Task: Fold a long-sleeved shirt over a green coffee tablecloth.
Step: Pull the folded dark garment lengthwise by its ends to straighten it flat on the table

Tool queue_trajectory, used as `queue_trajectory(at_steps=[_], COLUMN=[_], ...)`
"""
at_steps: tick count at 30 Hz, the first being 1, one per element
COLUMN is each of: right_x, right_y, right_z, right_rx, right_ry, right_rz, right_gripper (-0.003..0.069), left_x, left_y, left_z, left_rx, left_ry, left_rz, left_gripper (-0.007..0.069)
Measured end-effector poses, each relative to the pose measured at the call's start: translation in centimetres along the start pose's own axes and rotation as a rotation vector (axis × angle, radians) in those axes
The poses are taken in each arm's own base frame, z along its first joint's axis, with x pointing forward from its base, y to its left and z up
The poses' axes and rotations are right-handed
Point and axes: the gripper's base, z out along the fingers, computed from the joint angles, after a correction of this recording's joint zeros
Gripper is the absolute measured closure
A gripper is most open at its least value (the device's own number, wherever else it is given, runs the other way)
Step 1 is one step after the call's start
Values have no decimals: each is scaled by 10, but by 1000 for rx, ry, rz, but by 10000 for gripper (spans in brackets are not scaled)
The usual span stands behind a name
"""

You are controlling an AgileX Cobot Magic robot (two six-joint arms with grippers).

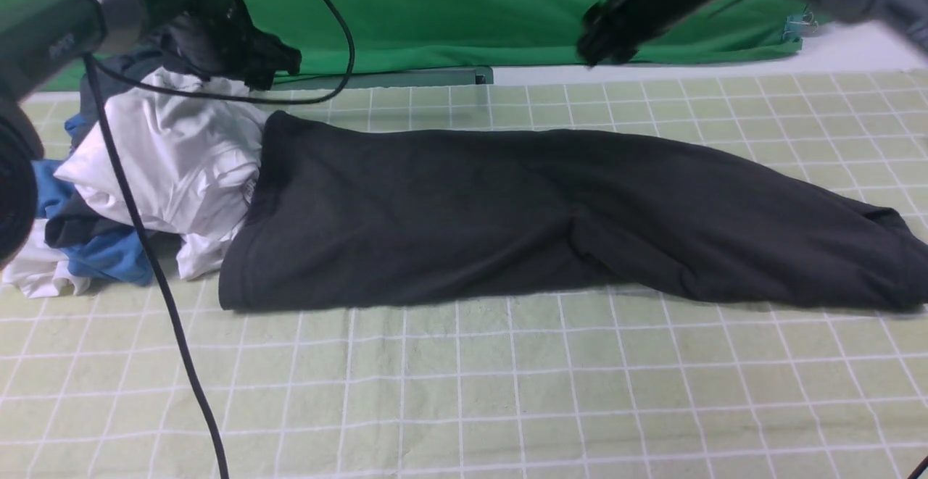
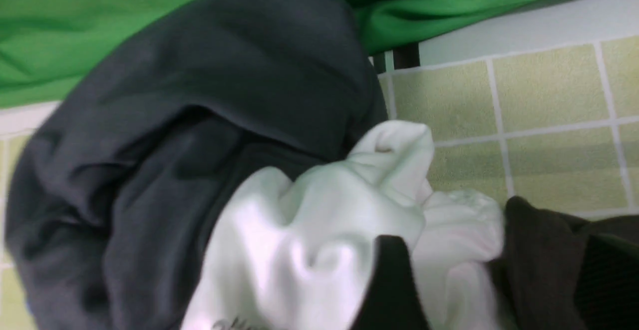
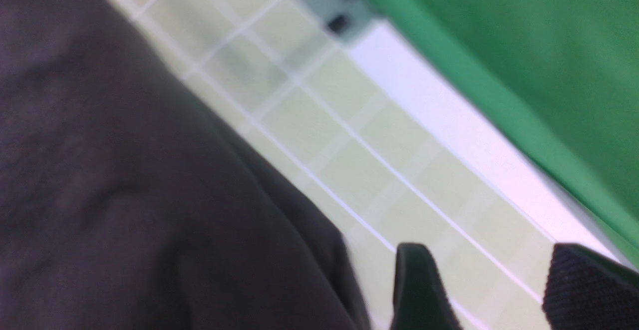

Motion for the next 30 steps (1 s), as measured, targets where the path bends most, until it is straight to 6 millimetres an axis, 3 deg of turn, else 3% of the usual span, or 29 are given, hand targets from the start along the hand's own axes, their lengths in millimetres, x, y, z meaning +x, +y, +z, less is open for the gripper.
queue_trajectory(at_steps=[2, 5, 8, 9, 10, 13, 17, 20, 21, 24, 30], right_x=[7, 23, 48, 57, 65, 88, 122, 142, 143, 153, 160], right_y=[-16, -37, -58, -67, -74, -84, -79, -72, -72, -70, -73], right_z=[-21, -42, -57, -62, -64, -64, -50, -38, -38, -24, -3], right_rx=[11, 11, -9, -6, -3, -9, -55, -84, -86, -97, -84], right_ry=[44, 132, 259, 287, 305, 359, 482, 558, 560, 572, 554], right_rz=[88, 177, 257, 289, 321, 388, 443, 413, 409, 367, 354], right_gripper=[344, 454, 608, 630, 641, 650, 606, 457, 447, 298, 256], left_x=[-3, -3, 1, 3, 6, 18, 47, 76, 78, 104, 121], left_y=[-1, -7, -13, -16, -19, -30, -52, -65, -66, -71, -67], left_z=[-16, -42, -59, -64, -67, -68, -67, -62, -62, -47, -32], left_rx=[51, 177, 281, 320, 341, 364, 377, 386, 387, 376, 291], left_ry=[8, 40, 103, 132, 158, 218, 275, 310, 311, 340, 342], left_rz=[-28, -38, -25, -15, -2, 37, 98, 120, 121, 129, 130], left_gripper=[129, 237, 450, 536, 571, 608, 622, 622, 622, 622, 622])
